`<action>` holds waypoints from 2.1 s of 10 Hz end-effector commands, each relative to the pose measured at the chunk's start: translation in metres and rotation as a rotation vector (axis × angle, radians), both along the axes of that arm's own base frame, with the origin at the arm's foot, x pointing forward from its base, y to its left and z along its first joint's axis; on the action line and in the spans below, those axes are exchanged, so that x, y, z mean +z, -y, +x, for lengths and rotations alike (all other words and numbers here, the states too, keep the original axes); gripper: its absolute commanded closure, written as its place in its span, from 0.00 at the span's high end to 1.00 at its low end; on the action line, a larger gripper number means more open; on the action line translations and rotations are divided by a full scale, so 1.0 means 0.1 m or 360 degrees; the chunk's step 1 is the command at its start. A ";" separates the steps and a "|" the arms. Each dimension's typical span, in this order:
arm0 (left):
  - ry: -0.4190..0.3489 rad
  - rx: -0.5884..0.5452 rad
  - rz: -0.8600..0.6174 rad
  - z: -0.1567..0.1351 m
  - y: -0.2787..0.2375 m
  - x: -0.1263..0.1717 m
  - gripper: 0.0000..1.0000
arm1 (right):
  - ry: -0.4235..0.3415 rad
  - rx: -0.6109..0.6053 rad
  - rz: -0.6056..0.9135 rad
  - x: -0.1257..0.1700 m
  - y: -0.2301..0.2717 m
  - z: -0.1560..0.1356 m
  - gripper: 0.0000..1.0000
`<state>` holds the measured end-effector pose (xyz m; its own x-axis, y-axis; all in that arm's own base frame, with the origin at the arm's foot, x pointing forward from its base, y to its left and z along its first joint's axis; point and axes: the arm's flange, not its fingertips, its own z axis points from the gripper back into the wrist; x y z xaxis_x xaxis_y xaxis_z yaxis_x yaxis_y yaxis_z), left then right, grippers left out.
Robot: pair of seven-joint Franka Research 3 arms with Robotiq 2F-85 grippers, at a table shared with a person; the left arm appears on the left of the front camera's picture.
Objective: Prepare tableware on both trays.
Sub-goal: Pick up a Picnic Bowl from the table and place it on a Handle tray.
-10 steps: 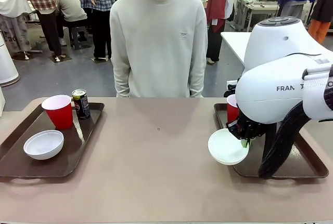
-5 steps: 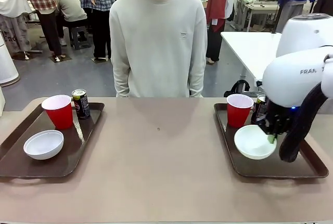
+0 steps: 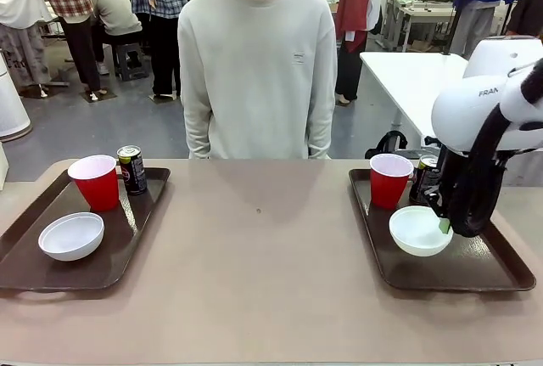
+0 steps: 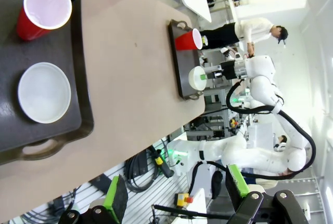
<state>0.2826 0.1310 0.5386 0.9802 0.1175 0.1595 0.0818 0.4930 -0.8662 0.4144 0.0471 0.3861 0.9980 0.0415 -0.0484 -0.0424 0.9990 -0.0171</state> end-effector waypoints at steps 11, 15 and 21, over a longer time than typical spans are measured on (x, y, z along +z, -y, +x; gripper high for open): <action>0.0042 -0.0012 -0.0023 -0.02 0.01 -0.02 1.00 | 0.0003 -0.0135 -0.0020 0.05 -0.05 0.03 0.40; 0.0042 -0.0012 -0.0023 -0.02 0.01 -0.02 1.00 | 0.0144 -0.0279 -0.0198 0.40 -0.21 -0.54 0.80; 0.0042 -0.0012 -0.0023 -0.02 0.01 -0.02 1.00 | 0.0177 -0.0119 -0.0180 0.62 -0.43 -0.78 1.00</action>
<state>0.2826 0.1310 0.5386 0.9802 0.1175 0.1594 0.0817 0.4932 -0.8661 0.3281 0.1000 0.4561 0.9972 -0.0110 0.0736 0.0212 0.9899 -0.1399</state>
